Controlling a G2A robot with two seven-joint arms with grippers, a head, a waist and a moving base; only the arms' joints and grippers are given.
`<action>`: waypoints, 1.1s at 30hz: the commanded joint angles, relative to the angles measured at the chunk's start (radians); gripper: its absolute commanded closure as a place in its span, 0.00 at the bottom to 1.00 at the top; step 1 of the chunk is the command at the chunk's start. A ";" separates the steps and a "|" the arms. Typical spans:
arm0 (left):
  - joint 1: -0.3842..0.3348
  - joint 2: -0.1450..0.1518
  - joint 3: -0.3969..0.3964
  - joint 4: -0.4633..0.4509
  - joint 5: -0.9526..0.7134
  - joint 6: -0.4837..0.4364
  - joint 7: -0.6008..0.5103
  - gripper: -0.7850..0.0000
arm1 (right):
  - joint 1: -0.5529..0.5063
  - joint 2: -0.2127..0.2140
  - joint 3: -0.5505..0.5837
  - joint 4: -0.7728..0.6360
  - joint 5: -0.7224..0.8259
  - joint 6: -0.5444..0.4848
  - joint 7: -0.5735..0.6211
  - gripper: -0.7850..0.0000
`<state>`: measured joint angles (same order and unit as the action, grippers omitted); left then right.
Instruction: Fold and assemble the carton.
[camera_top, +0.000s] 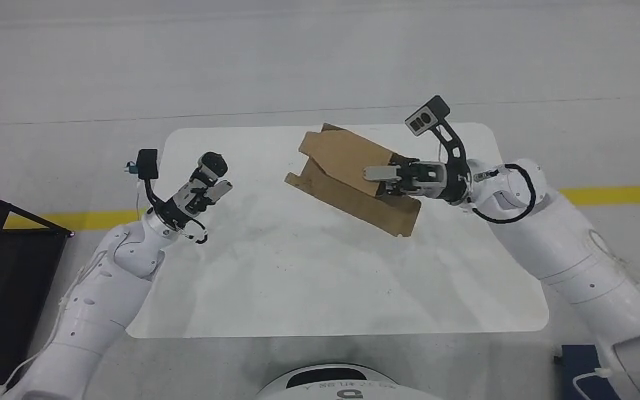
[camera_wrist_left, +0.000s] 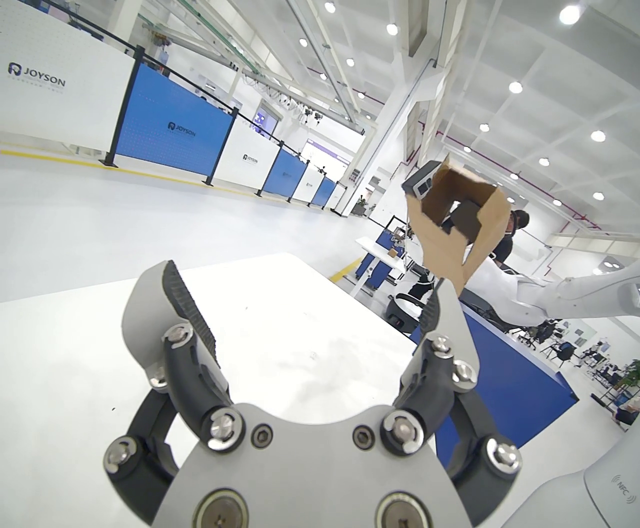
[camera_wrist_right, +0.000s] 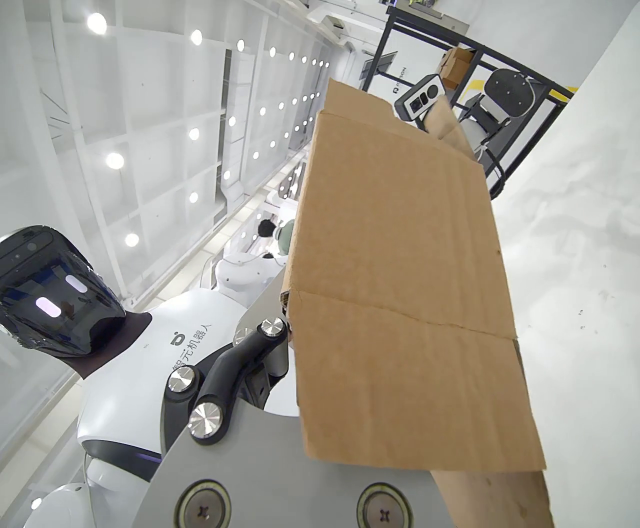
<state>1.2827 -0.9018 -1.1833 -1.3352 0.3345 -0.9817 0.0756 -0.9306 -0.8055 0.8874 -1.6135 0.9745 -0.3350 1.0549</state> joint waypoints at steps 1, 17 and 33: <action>0.012 -0.003 0.016 -0.026 -0.026 -0.031 -0.013 0.00 | -0.001 0.000 0.000 0.000 0.000 0.000 0.000 1.00; 0.025 0.001 0.087 -0.169 -0.350 -0.031 -0.286 0.00 | 0.158 -0.109 -0.125 0.354 0.400 0.360 0.458 1.00; -0.028 -0.050 0.173 -0.167 -0.229 0.000 -0.280 0.00 | 0.223 -0.205 -0.170 0.495 0.368 0.337 0.481 1.00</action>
<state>1.2562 -0.9501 -1.0115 -1.5023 0.1024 -0.9823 -0.2039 -0.7072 -1.0085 0.7156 -1.1195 1.3401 0.0029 1.5364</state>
